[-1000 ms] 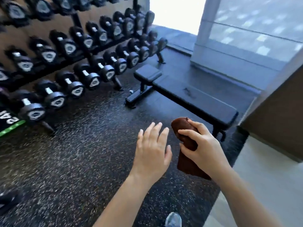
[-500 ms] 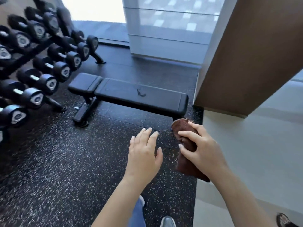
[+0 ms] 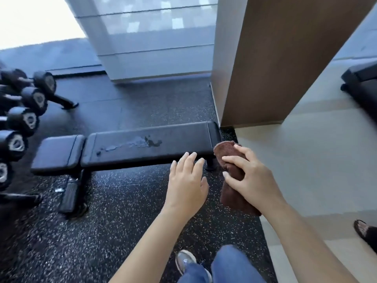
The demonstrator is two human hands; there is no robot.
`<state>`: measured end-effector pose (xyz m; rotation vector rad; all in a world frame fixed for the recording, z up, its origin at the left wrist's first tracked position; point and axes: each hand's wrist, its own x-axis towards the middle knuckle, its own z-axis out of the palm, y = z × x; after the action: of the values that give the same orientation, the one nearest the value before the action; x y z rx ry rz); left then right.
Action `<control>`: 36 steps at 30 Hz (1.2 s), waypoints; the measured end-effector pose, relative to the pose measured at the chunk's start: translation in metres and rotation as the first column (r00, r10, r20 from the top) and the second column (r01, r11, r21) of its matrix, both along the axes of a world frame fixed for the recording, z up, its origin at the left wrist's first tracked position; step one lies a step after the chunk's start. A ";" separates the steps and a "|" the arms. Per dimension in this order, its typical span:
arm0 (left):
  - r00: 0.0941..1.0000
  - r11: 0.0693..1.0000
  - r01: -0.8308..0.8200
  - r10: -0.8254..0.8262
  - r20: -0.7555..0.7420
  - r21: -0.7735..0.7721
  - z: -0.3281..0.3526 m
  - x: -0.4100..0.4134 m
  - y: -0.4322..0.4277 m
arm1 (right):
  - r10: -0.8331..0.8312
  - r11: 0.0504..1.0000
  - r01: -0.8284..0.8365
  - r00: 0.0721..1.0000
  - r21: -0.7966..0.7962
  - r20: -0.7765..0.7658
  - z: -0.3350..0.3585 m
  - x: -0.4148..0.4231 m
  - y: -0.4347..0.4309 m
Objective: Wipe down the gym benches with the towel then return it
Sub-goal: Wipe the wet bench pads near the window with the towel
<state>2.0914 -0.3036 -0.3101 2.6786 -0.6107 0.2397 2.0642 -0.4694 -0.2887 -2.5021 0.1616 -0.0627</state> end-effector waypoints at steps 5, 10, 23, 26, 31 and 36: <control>0.997 0.998 0.060 -0.060 -0.051 -0.005 -0.016 0.052 -0.013 | -0.073 0.997 0.074 0.996 0.010 -0.041 -0.016 0.041 -0.013; 0.998 0.997 0.061 -0.060 -0.034 0.036 -0.046 0.112 -0.040 | -0.082 0.994 0.084 0.996 0.064 -0.039 -0.047 0.098 -0.037; 0.984 0.985 0.144 -0.133 -0.117 0.099 -0.249 0.255 -0.099 | -0.080 0.993 0.088 0.992 0.084 -0.093 -0.235 0.220 -0.099; 0.977 0.977 0.178 -0.161 -0.138 0.121 -0.315 0.284 -0.107 | -0.091 0.987 0.100 0.993 0.127 -0.074 -0.295 0.241 -0.104; 0.979 0.969 0.185 -0.166 -0.122 0.164 -0.417 0.344 -0.123 | -0.135 0.957 0.132 0.991 0.258 -0.008 -0.385 0.279 -0.120; 0.982 0.973 0.178 -0.167 -0.082 0.147 -0.480 0.382 -0.144 | -0.127 0.947 0.084 0.984 0.310 0.122 -0.448 0.318 -0.142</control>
<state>2.4730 -0.4478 -0.7905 2.7449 -0.8669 0.0529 2.3821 -0.6111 -0.7365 -2.1708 0.2288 -0.2399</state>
